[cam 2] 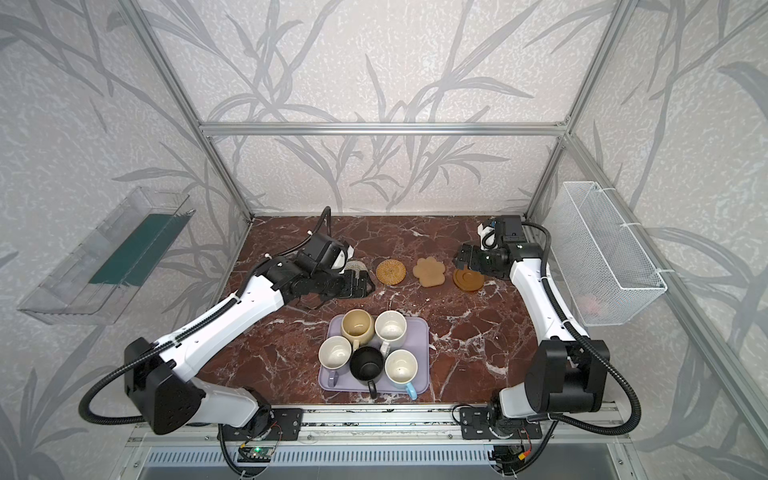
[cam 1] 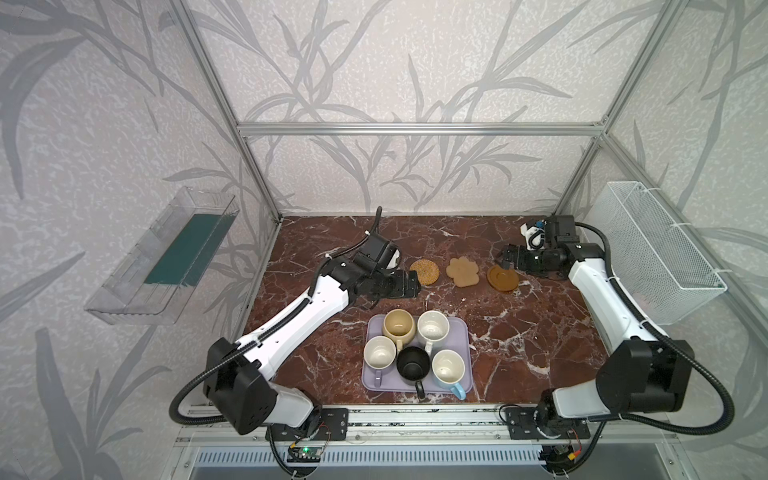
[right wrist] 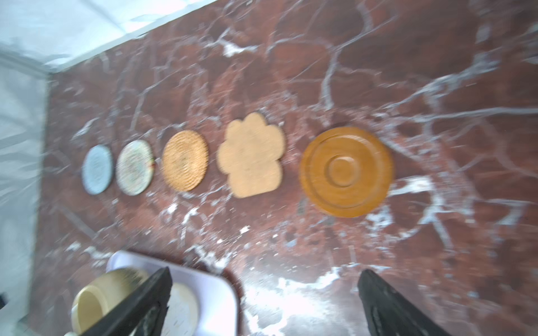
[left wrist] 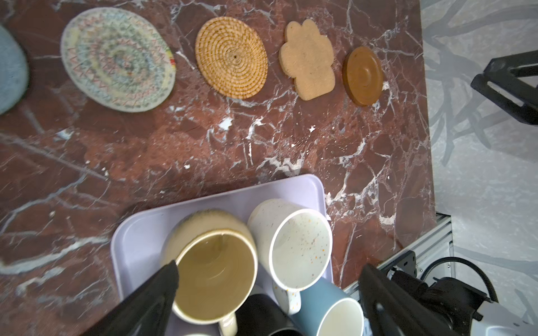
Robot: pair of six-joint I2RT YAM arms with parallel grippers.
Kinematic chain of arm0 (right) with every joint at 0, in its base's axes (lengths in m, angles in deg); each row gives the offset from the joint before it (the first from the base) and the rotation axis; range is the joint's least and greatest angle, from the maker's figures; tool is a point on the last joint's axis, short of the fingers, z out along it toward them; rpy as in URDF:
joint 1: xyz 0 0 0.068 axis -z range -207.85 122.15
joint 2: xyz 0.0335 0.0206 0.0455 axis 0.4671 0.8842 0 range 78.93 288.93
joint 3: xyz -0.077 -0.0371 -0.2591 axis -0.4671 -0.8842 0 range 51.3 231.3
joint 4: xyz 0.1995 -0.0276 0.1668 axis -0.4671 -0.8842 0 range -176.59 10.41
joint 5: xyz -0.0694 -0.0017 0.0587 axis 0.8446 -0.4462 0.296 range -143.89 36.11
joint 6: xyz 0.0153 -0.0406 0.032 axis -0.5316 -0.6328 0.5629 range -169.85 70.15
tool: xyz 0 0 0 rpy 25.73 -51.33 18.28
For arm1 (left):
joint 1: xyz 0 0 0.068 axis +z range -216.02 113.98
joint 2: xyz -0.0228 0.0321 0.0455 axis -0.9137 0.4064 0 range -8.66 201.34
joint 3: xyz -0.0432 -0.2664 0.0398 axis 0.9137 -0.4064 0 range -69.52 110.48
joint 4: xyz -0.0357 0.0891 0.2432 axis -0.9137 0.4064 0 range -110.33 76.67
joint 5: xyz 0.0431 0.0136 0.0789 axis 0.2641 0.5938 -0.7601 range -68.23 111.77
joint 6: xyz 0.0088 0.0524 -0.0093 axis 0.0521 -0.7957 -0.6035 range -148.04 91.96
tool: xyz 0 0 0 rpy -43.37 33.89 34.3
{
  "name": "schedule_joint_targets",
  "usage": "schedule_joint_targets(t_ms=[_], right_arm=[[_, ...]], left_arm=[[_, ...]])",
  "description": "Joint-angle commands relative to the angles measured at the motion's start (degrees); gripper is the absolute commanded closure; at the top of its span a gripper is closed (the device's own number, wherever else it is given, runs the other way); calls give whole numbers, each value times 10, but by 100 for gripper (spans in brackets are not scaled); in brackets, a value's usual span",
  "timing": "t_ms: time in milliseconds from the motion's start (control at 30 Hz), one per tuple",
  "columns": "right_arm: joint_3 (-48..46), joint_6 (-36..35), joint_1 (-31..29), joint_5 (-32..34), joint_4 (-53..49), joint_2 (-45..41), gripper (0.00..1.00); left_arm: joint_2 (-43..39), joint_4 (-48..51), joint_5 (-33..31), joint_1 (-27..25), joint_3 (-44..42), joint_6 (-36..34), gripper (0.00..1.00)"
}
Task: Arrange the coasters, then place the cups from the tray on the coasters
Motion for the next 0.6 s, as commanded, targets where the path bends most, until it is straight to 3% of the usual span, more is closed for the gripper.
schedule_joint_targets(t_ms=[0, 233, 367, 567], right_arm=[[-27, 3, -27, -85, 7, -53, 1], [-150, 16, -95, -102, 115, -148, 1], [-146, 2, -142, -53, 85, -173, 1], [-145, 1, -202, -34, 73, -192, 1]], left_arm=[[-30, 66, -51, -8, -26, -5, 1], [-55, 61, -105, -41, -85, 15, 1], [-48, 57, -108, -51, -103, 21, 2], [-23, 50, -126, -71, -108, 34, 3]])
